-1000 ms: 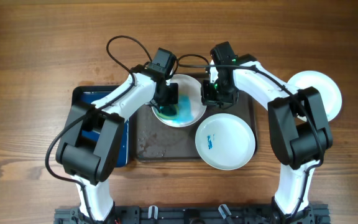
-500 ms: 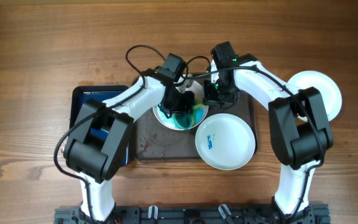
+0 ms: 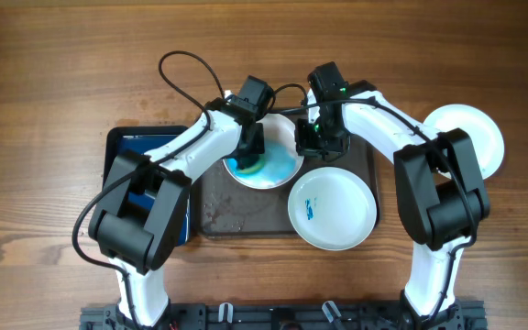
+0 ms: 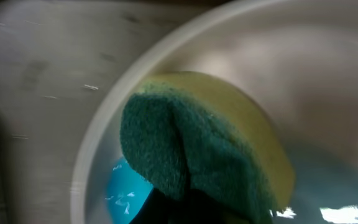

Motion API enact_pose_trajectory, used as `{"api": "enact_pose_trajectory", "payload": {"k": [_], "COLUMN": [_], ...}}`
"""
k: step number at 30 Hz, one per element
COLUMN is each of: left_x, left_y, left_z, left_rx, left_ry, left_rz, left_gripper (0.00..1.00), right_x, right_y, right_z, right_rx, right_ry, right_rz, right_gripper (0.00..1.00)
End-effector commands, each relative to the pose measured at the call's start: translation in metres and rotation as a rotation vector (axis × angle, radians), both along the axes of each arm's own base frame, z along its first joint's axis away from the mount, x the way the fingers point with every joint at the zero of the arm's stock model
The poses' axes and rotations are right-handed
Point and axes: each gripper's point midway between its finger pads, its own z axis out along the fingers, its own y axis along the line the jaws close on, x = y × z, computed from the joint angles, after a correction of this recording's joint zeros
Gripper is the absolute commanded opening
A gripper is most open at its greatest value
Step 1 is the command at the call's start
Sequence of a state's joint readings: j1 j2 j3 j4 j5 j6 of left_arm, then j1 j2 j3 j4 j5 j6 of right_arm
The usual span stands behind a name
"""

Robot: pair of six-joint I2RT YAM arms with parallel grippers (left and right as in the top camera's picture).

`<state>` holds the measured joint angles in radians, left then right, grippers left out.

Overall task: Clean dirty plates on tray and stack at the side
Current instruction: 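Scrub the held plate's surface with the sponge in the left gripper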

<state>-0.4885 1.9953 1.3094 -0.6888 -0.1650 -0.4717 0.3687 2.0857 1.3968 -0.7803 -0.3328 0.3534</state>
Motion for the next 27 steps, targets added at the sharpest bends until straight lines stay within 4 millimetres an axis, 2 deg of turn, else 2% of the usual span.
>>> {"api": "enact_pose_trajectory", "payload": {"k": [1, 5, 7, 10, 12, 15, 18, 23, 27], "left_x": [0.004, -0.001, -0.010, -0.028, -0.044, -0.067, -0.087, -0.104, -0.100], "left_y": [0.085, 0.085, 0.067, 0.022, -0.020, -0.070, -0.113, -0.143, -0.147], "left_z": [-0.010, -0.011, -0.020, -0.031, -0.033, -0.027, -0.016, -0.007, -0.006], "left_rx": [0.363, 0.363, 0.282, 0.088, -0.076, -0.273, -0.436, -0.537, -0.539], "left_ry": [-0.063, -0.043, 0.030, 0.148, 0.211, 0.251, 0.266, 0.274, 0.249], "left_rz": [0.180, 0.174, 0.094, -0.113, -0.305, -0.519, -0.612, -0.686, -0.696], "left_gripper": [0.04, 0.04, 0.04, 0.04, 0.04, 0.04, 0.04, 0.04, 0.04], "right_x": [-0.014, -0.014, -0.014, -0.012, -0.012, -0.013, -0.013, -0.013, -0.013], "right_y": [-0.024, -0.024, -0.024, -0.024, -0.024, -0.024, -0.024, -0.024, -0.024], "right_z": [-0.032, -0.032, -0.032, -0.032, -0.032, -0.032, -0.032, -0.032, -0.032], "right_rx": [-0.136, -0.136, -0.136, -0.133, -0.134, -0.134, -0.134, -0.134, -0.134], "right_ry": [0.049, 0.050, 0.049, 0.044, 0.044, 0.045, 0.045, 0.045, 0.045], "right_rz": [0.005, 0.005, 0.005, 0.004, 0.003, 0.004, 0.003, 0.003, 0.003], "right_gripper": [0.05, 0.05, 0.05, 0.05, 0.05, 0.05, 0.04, 0.05, 0.05]}}
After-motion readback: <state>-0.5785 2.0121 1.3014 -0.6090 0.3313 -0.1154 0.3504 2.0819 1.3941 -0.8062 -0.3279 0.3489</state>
